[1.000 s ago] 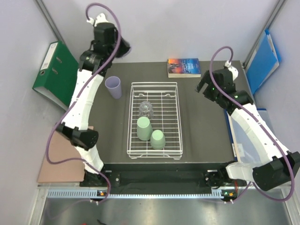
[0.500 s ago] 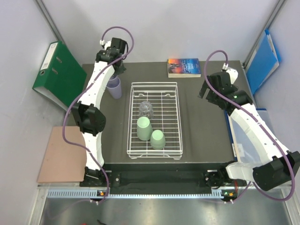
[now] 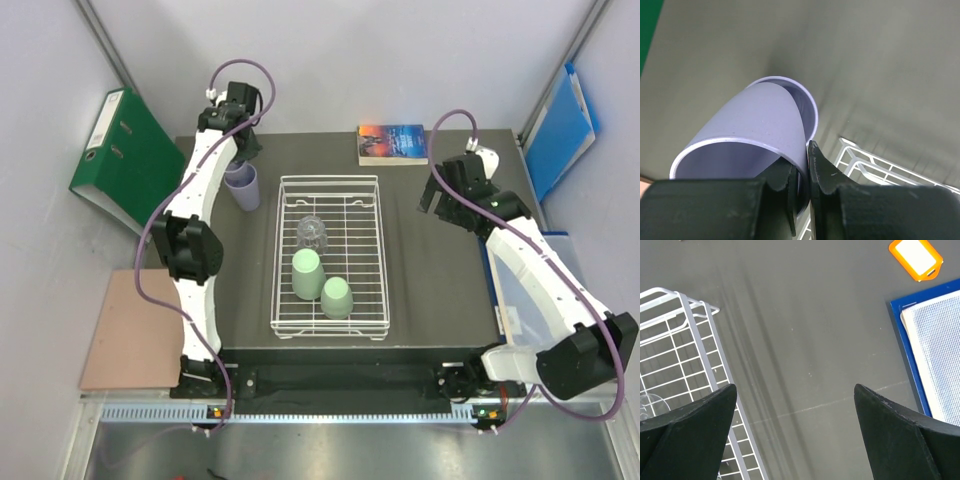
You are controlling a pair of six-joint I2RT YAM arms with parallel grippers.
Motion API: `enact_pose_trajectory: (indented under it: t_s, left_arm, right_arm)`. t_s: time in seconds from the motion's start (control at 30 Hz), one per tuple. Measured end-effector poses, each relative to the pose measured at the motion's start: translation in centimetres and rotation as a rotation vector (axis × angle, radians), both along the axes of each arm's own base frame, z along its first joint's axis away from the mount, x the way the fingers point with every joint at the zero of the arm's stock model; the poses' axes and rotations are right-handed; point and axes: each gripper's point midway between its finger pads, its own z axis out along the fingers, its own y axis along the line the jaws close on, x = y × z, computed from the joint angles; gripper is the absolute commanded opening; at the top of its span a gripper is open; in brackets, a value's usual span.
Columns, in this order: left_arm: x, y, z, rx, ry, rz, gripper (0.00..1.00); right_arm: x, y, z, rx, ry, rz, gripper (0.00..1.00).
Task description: Unload the cups from the dish rack
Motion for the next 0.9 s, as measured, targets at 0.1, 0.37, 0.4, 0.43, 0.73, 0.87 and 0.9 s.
enact_pose_trajectory:
  t_s: [0.1,0.37,0.4,0.43,0.73,0.87,0.9]
  left_arm:
    - [0.3,-0.4,-0.3,-0.01,0.002,-0.015,0.0]
    - [1.1,-1.1,-3.0,-0.023,0.043,-0.04,0.27]
    - [1.2,-1.2,-3.5,-0.024,0.052,-0.041,0.36]
    - [1.2,-1.2,-3.9,-0.022,0.061,-0.043,0.43]
    - [1.7,-1.2,-3.7,-0.034,0.041,-0.033,0.83]
    - [1.6,-1.3,-1.4,-0.058,-0.033,-0.022,0.98]
    - [1.3,-1.3,-0.4,-0.066,-0.057,-0.022,0.98]
  right_arm:
    - [0.2,0.2,-0.5,-0.002,0.014,0.003,1.0]
    - [0.4,0.5,-1.3,-0.002,0.037,0.012,1.0]
    - [0.4,0.5,-1.3,-0.002,0.037,0.012,1.0]
    - [0.5,0.5,-1.3,-0.002,0.038,0.012,1.0]
    - [0.9,0.9,-1.3,0.009,0.029,0.018,1.0]
    - [1.1,1.1,-1.4,0.022,0.018,0.023,1.0]
    - [1.1,1.2,-1.6,0.023,0.023,0.026,0.99]
